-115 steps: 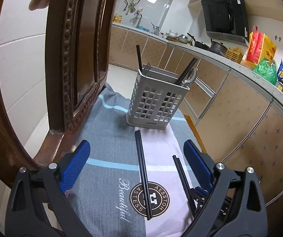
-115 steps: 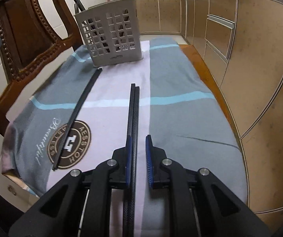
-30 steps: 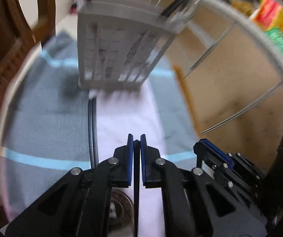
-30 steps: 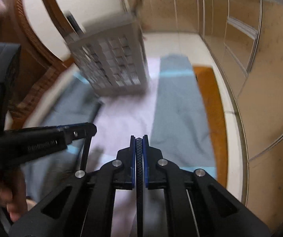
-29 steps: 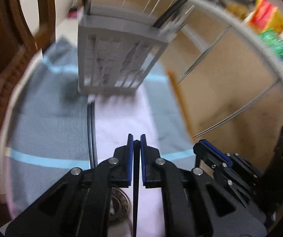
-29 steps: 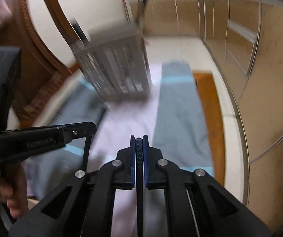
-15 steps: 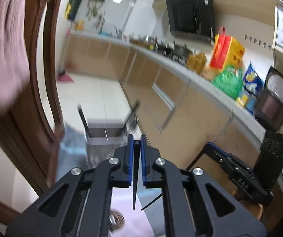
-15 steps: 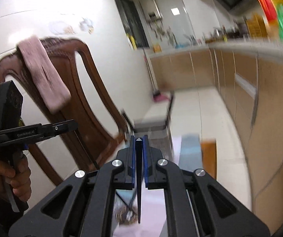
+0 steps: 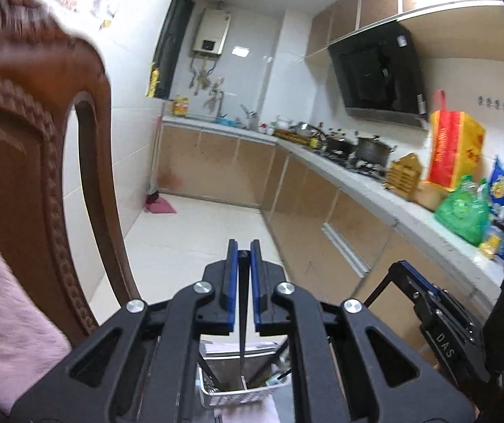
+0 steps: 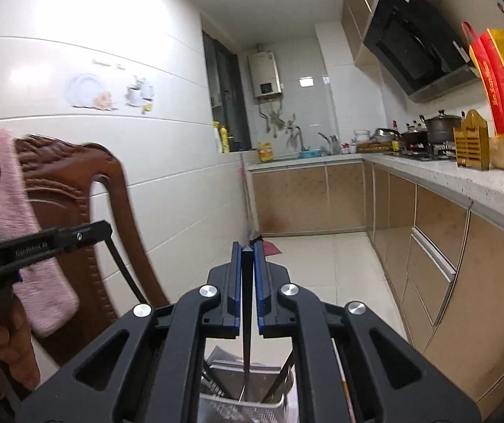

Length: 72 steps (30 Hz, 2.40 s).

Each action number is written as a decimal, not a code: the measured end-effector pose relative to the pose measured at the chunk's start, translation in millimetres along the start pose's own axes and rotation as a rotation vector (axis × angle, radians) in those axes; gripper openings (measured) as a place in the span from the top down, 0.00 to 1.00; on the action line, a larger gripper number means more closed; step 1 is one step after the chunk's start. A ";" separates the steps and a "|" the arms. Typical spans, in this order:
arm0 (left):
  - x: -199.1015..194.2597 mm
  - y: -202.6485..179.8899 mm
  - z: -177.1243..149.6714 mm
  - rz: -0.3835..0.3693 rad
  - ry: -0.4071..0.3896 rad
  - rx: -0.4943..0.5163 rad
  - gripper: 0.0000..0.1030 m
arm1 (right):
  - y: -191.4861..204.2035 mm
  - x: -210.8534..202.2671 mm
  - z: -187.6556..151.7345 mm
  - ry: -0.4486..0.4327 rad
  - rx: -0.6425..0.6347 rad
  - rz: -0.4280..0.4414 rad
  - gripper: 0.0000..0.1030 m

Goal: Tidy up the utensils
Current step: 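Carry both chopsticks over the grey caddy and lower them into it, then open both grippers to release the chopsticks and withdraw from the caddy, then close the right gripper on the last pair of chopsticks, lift, set apart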

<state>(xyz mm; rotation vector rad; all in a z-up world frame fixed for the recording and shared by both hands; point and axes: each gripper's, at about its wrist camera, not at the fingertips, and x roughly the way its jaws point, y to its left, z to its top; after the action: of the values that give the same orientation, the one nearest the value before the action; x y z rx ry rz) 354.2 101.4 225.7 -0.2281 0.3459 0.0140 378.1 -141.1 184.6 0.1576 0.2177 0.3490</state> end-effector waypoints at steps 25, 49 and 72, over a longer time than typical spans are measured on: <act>-39.7 42.1 -197.7 0.062 -0.013 -0.010 0.14 | 7.1 -33.1 -199.0 0.284 0.014 -0.019 0.54; -79.8 49.6 -300.2 0.118 0.147 0.072 0.12 | 48.1 -87.2 -383.9 0.641 0.022 -0.171 0.89; -34.0 44.8 -335.2 0.099 0.367 0.036 0.12 | 40.5 -45.6 -374.8 0.691 -0.125 -0.191 0.74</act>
<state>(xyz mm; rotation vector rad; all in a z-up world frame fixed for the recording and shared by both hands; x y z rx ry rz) 207.8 70.8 -79.5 -0.1771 0.7224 0.0641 234.2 -76.5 -160.8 -0.1140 0.8854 0.2146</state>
